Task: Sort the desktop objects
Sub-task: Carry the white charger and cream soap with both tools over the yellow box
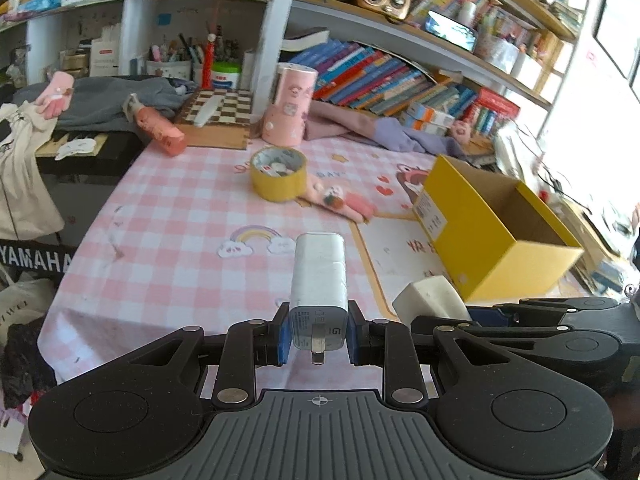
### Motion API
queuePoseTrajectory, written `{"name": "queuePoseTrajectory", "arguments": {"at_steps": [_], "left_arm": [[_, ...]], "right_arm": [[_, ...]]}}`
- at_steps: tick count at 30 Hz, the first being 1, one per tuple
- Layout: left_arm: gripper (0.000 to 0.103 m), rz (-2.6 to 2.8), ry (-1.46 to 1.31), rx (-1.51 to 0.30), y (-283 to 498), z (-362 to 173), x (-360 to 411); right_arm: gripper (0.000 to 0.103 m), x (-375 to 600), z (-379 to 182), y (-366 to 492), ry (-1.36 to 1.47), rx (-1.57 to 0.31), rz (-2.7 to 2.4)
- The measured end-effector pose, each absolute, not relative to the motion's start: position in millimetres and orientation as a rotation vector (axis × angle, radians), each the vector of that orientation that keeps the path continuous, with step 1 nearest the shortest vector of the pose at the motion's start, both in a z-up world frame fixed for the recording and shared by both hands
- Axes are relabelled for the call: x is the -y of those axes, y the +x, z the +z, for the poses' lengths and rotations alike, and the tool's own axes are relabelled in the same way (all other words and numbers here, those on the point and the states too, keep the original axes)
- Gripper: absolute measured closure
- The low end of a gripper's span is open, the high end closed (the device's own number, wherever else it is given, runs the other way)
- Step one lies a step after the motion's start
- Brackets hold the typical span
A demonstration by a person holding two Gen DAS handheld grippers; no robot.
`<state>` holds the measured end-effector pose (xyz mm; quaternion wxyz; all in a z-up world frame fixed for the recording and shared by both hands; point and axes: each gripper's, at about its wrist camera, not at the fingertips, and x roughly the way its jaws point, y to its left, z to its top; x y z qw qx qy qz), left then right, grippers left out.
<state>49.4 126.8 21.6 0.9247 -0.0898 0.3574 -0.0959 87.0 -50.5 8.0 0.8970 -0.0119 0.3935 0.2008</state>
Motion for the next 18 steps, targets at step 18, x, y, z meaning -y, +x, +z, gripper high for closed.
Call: {"name": "queuePoseTrajectory", "arguments": {"at_steps": [18], "left_arm": [[0.078, -0.513, -0.032, -0.78, 42, 17, -58]], "right_arm": [[0.075, 115, -1, 24, 0.144, -0.849, 0.129]]}}
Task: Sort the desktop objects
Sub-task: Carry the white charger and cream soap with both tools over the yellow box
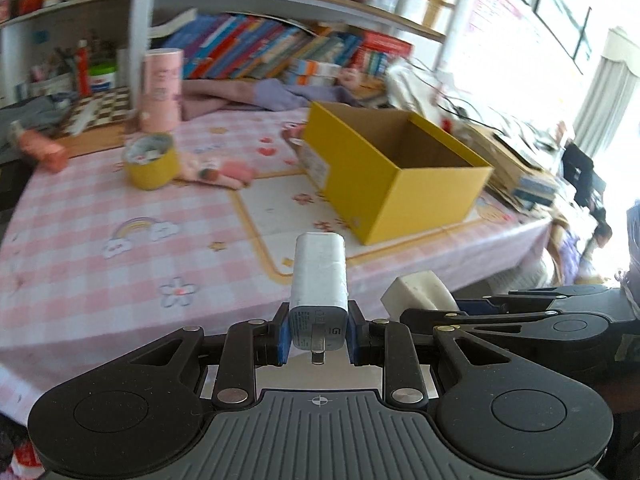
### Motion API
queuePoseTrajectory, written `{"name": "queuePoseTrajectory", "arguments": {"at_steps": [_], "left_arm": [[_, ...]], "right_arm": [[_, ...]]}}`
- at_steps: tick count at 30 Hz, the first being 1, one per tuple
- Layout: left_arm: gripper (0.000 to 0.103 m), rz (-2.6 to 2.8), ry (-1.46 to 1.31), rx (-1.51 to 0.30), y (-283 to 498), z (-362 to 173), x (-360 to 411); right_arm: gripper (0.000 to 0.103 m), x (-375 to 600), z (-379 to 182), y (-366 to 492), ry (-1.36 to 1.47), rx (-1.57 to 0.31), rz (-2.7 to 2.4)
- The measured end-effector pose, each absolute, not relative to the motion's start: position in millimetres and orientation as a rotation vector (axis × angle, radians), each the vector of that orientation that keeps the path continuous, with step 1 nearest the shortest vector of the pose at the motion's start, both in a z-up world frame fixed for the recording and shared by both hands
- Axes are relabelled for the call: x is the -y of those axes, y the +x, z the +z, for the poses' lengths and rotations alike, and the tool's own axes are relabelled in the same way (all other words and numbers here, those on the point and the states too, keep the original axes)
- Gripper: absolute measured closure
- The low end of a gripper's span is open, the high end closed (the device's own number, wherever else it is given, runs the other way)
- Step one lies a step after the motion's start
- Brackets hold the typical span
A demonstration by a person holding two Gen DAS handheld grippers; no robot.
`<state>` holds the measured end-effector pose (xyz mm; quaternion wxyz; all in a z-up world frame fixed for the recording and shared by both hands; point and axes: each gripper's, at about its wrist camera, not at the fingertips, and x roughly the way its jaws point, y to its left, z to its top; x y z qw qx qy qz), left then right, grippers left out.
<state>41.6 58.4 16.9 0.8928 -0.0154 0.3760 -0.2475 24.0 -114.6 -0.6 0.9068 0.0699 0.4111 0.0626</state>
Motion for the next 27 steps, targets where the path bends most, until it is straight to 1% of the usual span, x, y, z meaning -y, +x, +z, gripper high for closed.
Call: {"name": "queuePoseTrajectory", "arguments": {"at_steps": [9, 27], "left_arm": [[0.078, -0.616, 0.031, -0.787, 54, 17, -23], [0.078, -0.705, 0.096, -0.783, 77, 19, 34]], "right_arm": [[0.075, 144, -1, 18, 0.182, -0.852, 0.04], [0.075, 195, 1, 37, 0.197, -0.85, -0.018]]}}
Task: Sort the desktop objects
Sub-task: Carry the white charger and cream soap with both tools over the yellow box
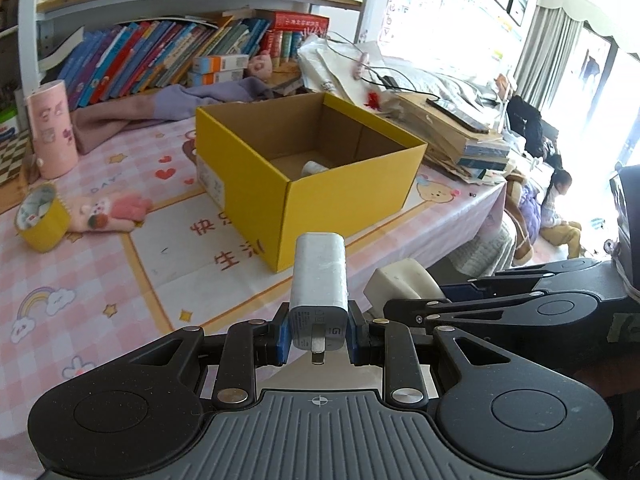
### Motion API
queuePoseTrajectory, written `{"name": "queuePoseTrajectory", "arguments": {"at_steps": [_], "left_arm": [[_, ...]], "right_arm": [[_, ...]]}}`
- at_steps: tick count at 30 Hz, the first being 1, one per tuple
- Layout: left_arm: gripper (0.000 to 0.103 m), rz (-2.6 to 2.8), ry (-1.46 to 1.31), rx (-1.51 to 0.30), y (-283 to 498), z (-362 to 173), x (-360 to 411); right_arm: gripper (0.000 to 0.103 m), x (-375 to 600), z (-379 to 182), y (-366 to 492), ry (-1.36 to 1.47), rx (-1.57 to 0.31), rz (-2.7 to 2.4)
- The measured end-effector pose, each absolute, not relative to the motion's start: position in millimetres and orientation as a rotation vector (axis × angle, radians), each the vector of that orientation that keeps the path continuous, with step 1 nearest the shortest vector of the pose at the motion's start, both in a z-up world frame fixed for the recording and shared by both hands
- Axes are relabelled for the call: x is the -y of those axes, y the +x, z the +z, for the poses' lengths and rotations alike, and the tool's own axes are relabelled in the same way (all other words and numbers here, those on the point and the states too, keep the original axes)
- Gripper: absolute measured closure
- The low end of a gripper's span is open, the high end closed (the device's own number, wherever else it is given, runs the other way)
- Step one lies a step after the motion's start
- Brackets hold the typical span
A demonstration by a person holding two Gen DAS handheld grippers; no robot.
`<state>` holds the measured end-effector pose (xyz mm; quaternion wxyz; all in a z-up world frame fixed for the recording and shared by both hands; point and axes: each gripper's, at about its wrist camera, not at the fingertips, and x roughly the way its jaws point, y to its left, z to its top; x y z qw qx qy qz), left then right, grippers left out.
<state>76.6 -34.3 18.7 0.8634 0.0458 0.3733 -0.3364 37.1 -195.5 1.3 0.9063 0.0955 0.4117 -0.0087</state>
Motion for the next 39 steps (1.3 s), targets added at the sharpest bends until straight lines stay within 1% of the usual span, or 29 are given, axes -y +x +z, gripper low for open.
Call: {"name": "queuePoseTrajectory", "arguments": {"at_steps": [11, 19, 26, 34, 39], "left_arm": [[0.078, -0.772, 0.142, -0.76, 86, 20, 74], [0.078, -0.799, 0.145, -0.714, 98, 28, 105], [0.078, -0.767, 0.075, -0.661, 116, 45, 126], [0.078, -0.669, 0.022, -0.605, 143, 62, 145], [0.078, -0.593, 0.043, -0.596, 163, 59, 158]], "right_arm": [[0.075, 229, 1, 49, 0.205, -0.861, -0.058], [0.075, 260, 12, 58, 0.174, -0.806, -0.09], [0.075, 291, 27, 77, 0.157, -0.72, -0.09], [0.075, 320, 58, 118, 0.086, -0.622, -0.007], [0.075, 328, 59, 152, 0.04, -0.62, 0.079]]}}
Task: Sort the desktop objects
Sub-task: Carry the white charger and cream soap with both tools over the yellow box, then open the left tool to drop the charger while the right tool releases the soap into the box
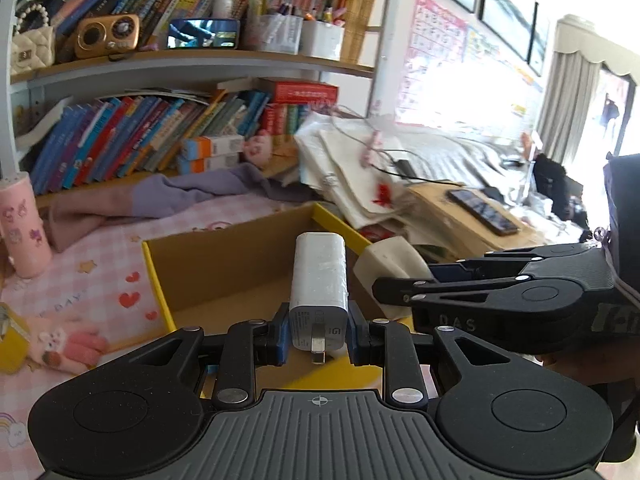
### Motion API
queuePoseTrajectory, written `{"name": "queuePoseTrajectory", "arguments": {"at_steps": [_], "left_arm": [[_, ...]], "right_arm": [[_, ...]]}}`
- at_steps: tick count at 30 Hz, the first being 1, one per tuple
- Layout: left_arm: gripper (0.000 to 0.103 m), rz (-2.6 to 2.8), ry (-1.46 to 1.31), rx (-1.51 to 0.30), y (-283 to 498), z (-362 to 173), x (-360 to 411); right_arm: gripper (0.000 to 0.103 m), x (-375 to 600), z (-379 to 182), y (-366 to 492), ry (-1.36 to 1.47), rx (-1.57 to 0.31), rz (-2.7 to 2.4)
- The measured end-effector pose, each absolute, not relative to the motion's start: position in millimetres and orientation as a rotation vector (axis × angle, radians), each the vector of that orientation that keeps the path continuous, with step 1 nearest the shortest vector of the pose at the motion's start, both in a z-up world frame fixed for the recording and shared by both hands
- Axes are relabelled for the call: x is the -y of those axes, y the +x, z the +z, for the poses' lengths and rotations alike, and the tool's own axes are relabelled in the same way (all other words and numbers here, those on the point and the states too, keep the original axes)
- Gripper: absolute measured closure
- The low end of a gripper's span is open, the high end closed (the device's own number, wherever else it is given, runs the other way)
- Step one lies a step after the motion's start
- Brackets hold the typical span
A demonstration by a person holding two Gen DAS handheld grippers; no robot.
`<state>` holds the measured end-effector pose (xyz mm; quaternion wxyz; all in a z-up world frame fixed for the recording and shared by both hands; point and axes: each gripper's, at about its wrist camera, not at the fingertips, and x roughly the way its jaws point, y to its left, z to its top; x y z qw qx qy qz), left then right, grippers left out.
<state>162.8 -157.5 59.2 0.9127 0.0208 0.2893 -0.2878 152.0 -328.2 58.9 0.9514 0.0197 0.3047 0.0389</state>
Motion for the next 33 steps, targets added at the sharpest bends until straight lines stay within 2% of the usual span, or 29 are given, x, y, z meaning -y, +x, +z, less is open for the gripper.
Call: {"name": "queuePoseTrajectory", "arguments": {"at_steps": [15, 33], "left_arm": [[0.078, -0.429, 0.162, -0.757, 208, 4, 180], [0.078, -0.406, 0.192, -0.789, 221, 1, 183]], "right_arm": [[0.075, 322, 2, 228, -0.09, -0.797, 0.263], [0.075, 318, -21, 259, -0.098, -0.915, 0.324]]}}
